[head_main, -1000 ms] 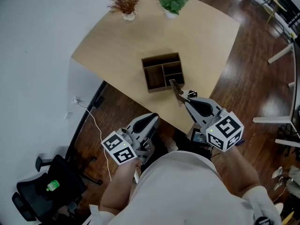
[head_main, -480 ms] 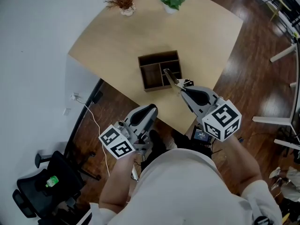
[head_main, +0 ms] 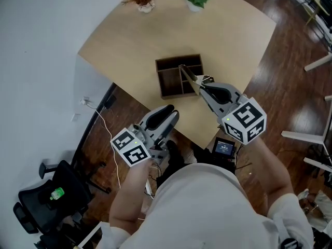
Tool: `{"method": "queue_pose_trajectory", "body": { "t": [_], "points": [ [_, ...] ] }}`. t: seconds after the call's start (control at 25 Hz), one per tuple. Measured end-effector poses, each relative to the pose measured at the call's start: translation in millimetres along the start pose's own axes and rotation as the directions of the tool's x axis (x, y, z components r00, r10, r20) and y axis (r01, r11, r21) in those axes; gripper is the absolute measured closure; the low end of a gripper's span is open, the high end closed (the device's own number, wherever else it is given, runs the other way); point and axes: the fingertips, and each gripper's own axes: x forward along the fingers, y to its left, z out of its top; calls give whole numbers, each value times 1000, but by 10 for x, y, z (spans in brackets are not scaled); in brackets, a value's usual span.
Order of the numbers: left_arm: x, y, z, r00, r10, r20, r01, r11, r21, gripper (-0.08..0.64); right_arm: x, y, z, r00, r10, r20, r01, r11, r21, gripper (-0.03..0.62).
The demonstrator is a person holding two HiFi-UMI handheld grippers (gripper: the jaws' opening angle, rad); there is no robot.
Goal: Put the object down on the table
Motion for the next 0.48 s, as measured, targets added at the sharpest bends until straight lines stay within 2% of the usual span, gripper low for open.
{"method": "queue_pose_trajectory", "body": {
  "t": [0.48],
  "points": [
    [172,218,314,1000,18,24,-19,999,44,474,295,-180,212,999,36,2,-35,997,-66,583]
  ]
}}
